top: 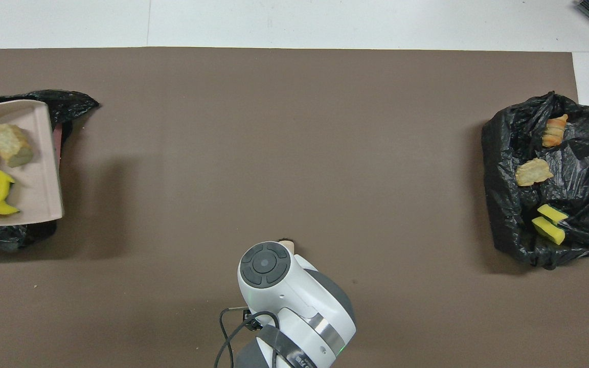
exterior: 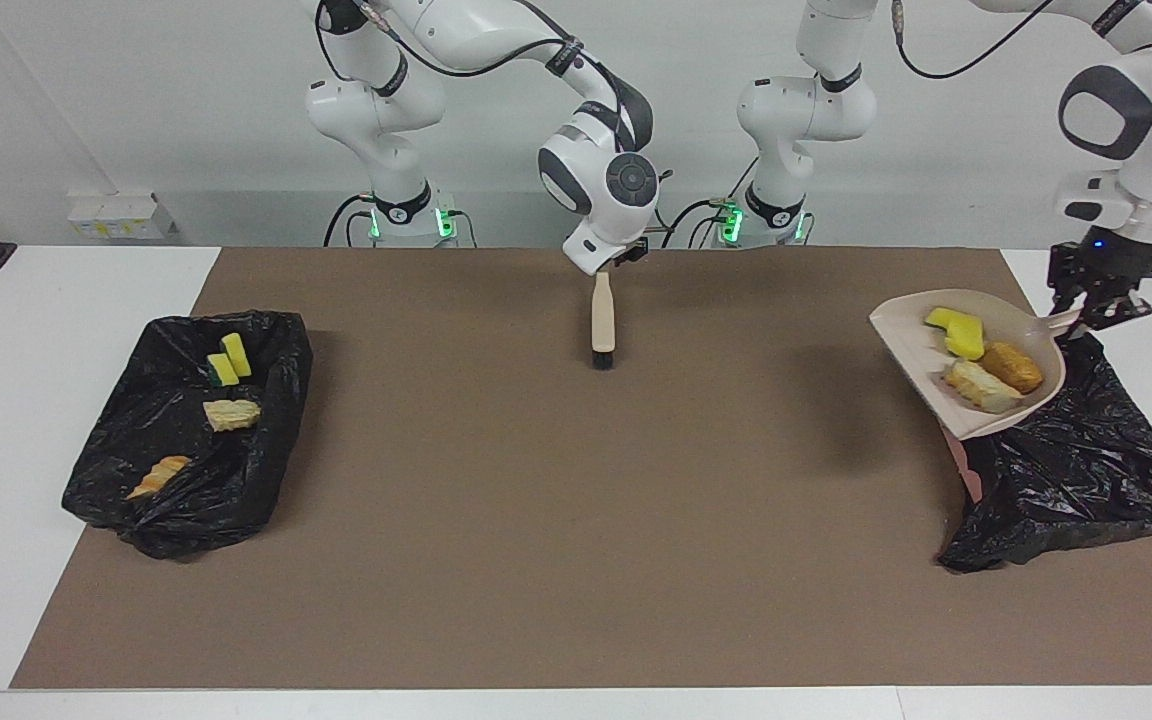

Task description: Sweep and dump trash in bin

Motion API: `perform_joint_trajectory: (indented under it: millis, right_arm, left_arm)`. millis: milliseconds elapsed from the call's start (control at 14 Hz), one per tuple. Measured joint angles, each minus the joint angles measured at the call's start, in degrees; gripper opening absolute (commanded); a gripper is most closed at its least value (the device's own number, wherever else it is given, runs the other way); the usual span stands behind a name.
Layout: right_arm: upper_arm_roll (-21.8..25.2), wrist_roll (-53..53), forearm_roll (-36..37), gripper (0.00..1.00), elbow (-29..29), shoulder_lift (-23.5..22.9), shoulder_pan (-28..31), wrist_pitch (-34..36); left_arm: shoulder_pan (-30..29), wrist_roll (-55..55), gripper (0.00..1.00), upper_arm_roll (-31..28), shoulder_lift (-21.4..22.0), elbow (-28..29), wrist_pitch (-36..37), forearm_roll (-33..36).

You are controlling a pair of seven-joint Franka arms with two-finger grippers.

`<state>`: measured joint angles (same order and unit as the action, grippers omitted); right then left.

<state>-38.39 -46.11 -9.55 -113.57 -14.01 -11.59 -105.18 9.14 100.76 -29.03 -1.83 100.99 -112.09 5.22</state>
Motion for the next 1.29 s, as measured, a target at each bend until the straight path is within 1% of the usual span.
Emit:
perform_joint_trajectory:
  millis: [143, 287, 358, 573, 717, 860, 1003, 1147, 1290]
  right_arm:
    - [0.31, 0.0, 0.0, 1.0, 2.82, 0.52, 0.56, 1.73]
    - [0.45, 0.15, 0.03, 1.0, 4.55, 2.06, 2.81, 1.95]
    - [0.48, 1.28, 0.06, 1.0, 5.24, 3.11, 4.63, 2.4]
    - [0.72, 10.57, 0.21, 1.0, 6.73, 6.25, 10.89, 4.58]
    - [0.92, 17.3, 2.07, 1.0, 9.07, 7.33, 14.57, 7.98]
    - [1.32, 20.93, 8.35, 1.0, 12.09, 7.66, 15.84, 10.82]
    - [1.56, 23.22, 12.49, 1.0, 14.25, 8.27, 16.79, 11.69]
    - [2.18, 27.93, 13.54, 1.0, 15.78, 9.73, 19.31, 11.96]
    - [3.51, 34.48, 13.55, 1.0, 17.61, 10.77, 22.8, 13.58]
  left_arm:
    - [-1.43, 3.06, 0.0, -2.64, -3.18, -3.84, -1.97, 0.02]
    - [-3.54, 6.52, 0.0, -3.01, -5.54, -6.25, -5.45, 0.61]
    - [-4.17, 7.81, 0.0, -3.1, -6.52, -6.96, -7.64, 2.07]
    - [-4.48, 8.25, 0.0, -3.32, -9.0, -7.67, -12.95, 9.34]
    - [-3.97, 6.66, 0.0, -3.07, -10.35, -7.74, -14.29, 16.54]
    - [-2.39, 2.26, 0.0, -2.93, -11.28, -7.73, -14.23, 22.3]
    - [-1.46, -2.53, 0.0, -2.92, -12.16, -7.66, -14.17, 27.6]
    - [-1.01, -6.45, 0.0, -2.93, -12.47, -7.41, -14.03, 33.65]
    - [0.29, -9.34, 0.0, -2.96, -12.44, -7.35, -12.32, 39.13]
